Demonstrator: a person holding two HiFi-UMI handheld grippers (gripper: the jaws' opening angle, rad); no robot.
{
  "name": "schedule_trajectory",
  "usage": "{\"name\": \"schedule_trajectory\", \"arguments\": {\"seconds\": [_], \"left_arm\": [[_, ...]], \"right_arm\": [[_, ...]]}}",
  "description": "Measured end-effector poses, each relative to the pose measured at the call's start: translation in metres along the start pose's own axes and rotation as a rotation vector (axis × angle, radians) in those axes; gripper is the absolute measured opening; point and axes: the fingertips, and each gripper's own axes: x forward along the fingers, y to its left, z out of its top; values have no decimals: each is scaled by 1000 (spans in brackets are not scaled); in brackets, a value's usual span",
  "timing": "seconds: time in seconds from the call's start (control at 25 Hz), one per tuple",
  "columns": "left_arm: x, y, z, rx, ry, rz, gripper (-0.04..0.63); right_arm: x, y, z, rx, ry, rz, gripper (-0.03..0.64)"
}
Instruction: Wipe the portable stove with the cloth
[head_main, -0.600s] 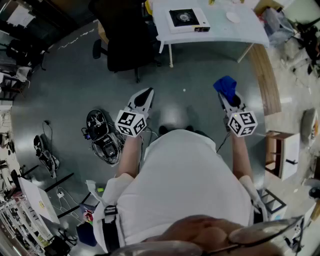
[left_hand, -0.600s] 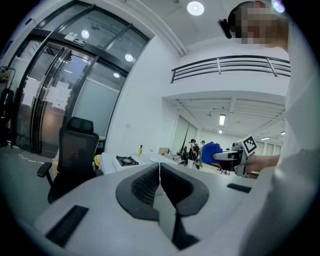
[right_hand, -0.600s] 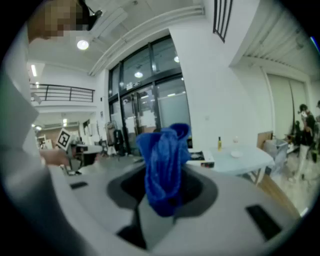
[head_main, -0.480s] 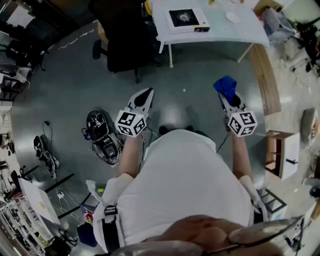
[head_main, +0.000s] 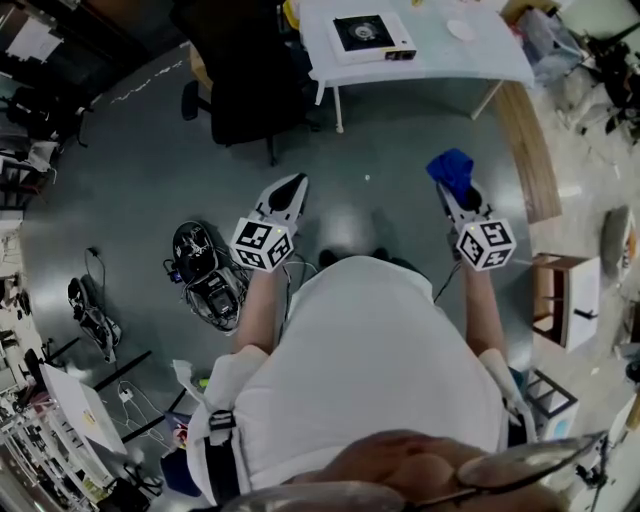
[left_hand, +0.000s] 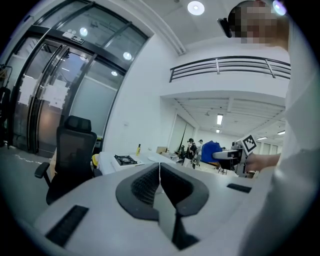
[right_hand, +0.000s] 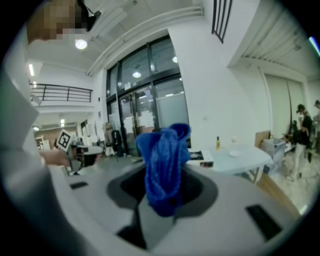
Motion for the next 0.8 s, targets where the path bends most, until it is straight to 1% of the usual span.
{"name": "schedule_trajectory", "arguments": {"seconds": [0.52, 0.8], "left_arm": [[-18, 23, -6, -4, 26, -49, 37], [-34, 43, -10, 7, 43, -80, 37]], "right_arm": [[3, 29, -8, 19, 17, -51, 155], [10, 58, -17, -11, 55, -54, 155]]}}
